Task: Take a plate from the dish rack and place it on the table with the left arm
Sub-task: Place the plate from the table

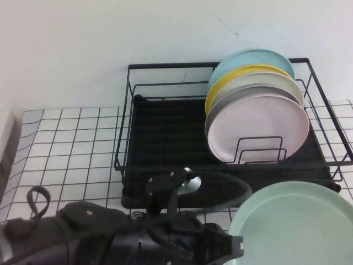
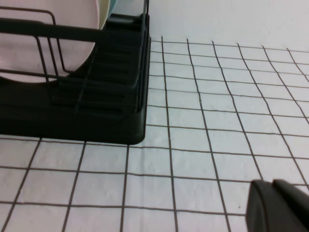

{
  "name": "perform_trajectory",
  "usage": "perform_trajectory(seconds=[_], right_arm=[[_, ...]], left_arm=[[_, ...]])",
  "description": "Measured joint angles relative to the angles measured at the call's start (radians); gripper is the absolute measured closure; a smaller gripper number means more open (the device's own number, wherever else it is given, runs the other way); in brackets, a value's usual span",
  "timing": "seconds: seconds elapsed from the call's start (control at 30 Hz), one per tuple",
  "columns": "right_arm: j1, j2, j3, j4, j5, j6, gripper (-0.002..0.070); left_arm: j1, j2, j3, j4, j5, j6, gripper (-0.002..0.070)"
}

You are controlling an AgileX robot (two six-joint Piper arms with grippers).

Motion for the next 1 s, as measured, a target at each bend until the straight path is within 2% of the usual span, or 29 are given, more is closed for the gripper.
perform_trajectory(seconds=[0.1,0.27,0.37,0.53,0.83,0.9,1.0], right_arm=[[0.000,0.000,0.000,0.000,0.000,0.000,0.0679],[0.000,0.000,0.000,0.000,0.000,0.000,0.0679],[0.000,0.000,0.000,0.000,0.000,0.000,0.0679],[0.000,0.000,0.000,0.000,0.000,0.000,0.0679],[0.000,0.000,0.000,0.000,0.000,0.000,0.0679],[0.000,0.000,0.000,0.000,0.000,0.000,0.0679],[0.000,0.000,0.000,0.000,0.000,0.000,0.0679]], left_arm=[[0.070,0.058,0.000,0.086,0.094,-0.111,0.0651],[0.169,0.129,0.000,0.236,0.092,-0.261,0.0652],[0.183,0.152,0.000,0.293,0.026,-0.310,0.0652],[0.183,0.178,0.000,0.308,-0.081,-0.339,0.0652],[0.183,0.193,0.000,0.311,-0.061,-0.361,0.0650],[0.183,0.193,0.000,0.311,-0.056,-0.363,0.0625],[0.183,0.193,0.000,0.318,-0.049,-0.358,0.0517]])
